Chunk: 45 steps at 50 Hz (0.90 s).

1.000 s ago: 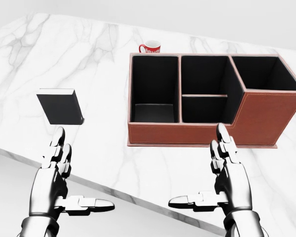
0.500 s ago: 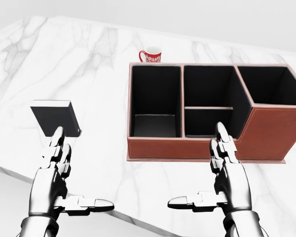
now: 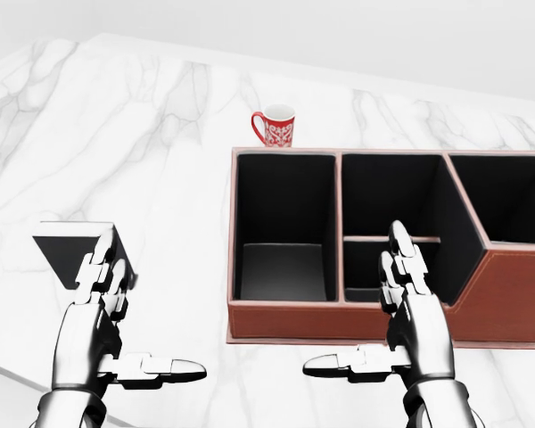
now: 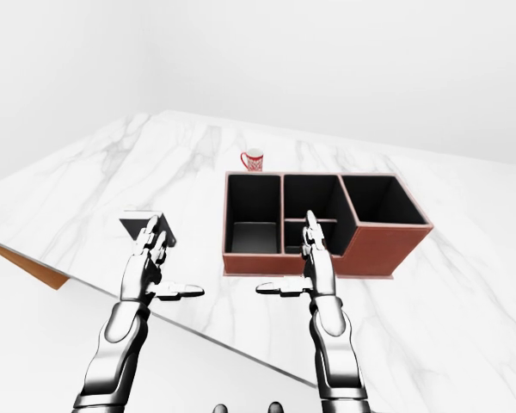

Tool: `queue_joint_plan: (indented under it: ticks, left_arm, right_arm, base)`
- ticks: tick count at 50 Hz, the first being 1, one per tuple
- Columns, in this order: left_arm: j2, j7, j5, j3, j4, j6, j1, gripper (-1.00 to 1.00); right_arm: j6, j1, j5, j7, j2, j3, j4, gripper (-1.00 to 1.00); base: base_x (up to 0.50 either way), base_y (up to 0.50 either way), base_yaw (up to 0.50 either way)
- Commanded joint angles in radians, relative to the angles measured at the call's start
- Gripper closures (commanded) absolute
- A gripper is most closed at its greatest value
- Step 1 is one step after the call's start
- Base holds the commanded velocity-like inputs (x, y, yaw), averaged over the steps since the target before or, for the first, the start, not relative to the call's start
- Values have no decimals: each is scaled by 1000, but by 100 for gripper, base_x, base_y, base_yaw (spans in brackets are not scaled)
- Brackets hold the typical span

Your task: Pick up the book and place it in the right compartment of the caddy.

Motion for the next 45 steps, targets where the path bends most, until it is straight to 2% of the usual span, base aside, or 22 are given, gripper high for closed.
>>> queue_joint_plan:
  ticks: [1, 7, 8, 9, 12, 13, 14, 15, 16, 22, 23, 24, 25, 26, 28, 29, 30, 38, 43, 45]
  left_arm:
    - [0, 0, 0, 0, 0, 0, 0, -100]
    - [0, 0, 0, 0, 0, 0, 0, -100]
    - [0, 0, 0, 0, 0, -1, 0, -100]
    - [0, 0, 0, 0, 0, 0, 0, -100]
    - [0, 0, 0, 0, 0, 0, 0, -100]
    - [0, 0, 0, 0, 0, 0, 0, -100]
    - [0, 0, 0, 0, 0, 0, 0, -100]
    - [0, 0, 0, 0, 0, 0, 0, -100]
    - [0, 0, 0, 0, 0, 0, 0, -100]
    - [0, 0, 0, 0, 0, 0, 0, -100]
    - [0, 0, 0, 0, 0, 0, 0, -100]
    - [0, 0, 0, 0, 0, 0, 0, -100]
    - [0, 0, 0, 0, 0, 0, 0, -100]
    - [0, 0, 0, 0, 0, 0, 0, -100]
    - [0, 0, 0, 0, 0, 0, 0, -100]
    - [0, 0, 0, 0, 0, 0, 0, -100]
    - [0, 0, 0, 0, 0, 0, 0, -100]
    - [-1, 2, -6, 3, 3, -6, -1, -100]
    - [0, -1, -3, 0, -5, -9, 2, -100]
    - [13, 9, 67, -18, 24, -31, 4, -100]
  right_arm:
    - [8, -2, 1, 0, 0, 0, -5, -100]
    - [14, -1, 0, -2, 0, 1, -11, -100]
    - [-5, -1, 0, 0, 1, 0, 8, -100]
    - [-4, -1, 0, 0, 1, 0, 6, -100]
    - [15, 0, 0, -1, 0, 1, -13, -100]
    - [38, 0, 1, -2, -1, 1, -36, -100]
    - [39, 1, 1, -2, -1, 1, -38, -100]
    - [22, 2, 1, -1, 0, 1, -22, -100]
    - [17, 2, 1, 0, 1, 0, -18, -100]
    - [23, 5, 1, -1, 1, 2, -29, -100]
    - [-46, 2, -2, 2, 4, 0, 45, -100]
    - [-8, 2, 1, 0, 2, 1, 7, -100]
    - [15, 4, 2, -1, 1, 2, -17, -100]
    - [-71, 0, -1, 2, 4, 0, 74, -100]
    - [-83, 0, -1, 1, 4, 1, 84, -100]
    - [-11, 3, 3, -1, 0, 2, 9, -100]
    - [12, 2, 5, -2, -1, 1, -11, -100]
    - [4, -2, 5, -1, 0, -2, 2, -100]
    - [9, -2, 6, -2, 0, -2, -3, -100]
    - [12, -2, 6, -2, 0, -2, -5, -100]
  base:
    - [27, 11, 0]
    - [27, 11, 0]
    - [27, 11, 0]
    - [27, 11, 0]
    - [27, 11, 0]
    - [28, 11, 0]
    - [28, 11, 0]
    - [28, 11, 0]
    - [27, 11, 0]
    - [21, 8, 0]
    - [16, 6, 0]
    - [16, 6, 0]
    - [15, 6, 0]
    - [7, 2, 0]
    - [2, 1, 0]
    - [0, 0, 0]
    - [0, 0, 0]
    - [0, 0, 0]
    - [0, 0, 0]
    - [0, 0, 0]
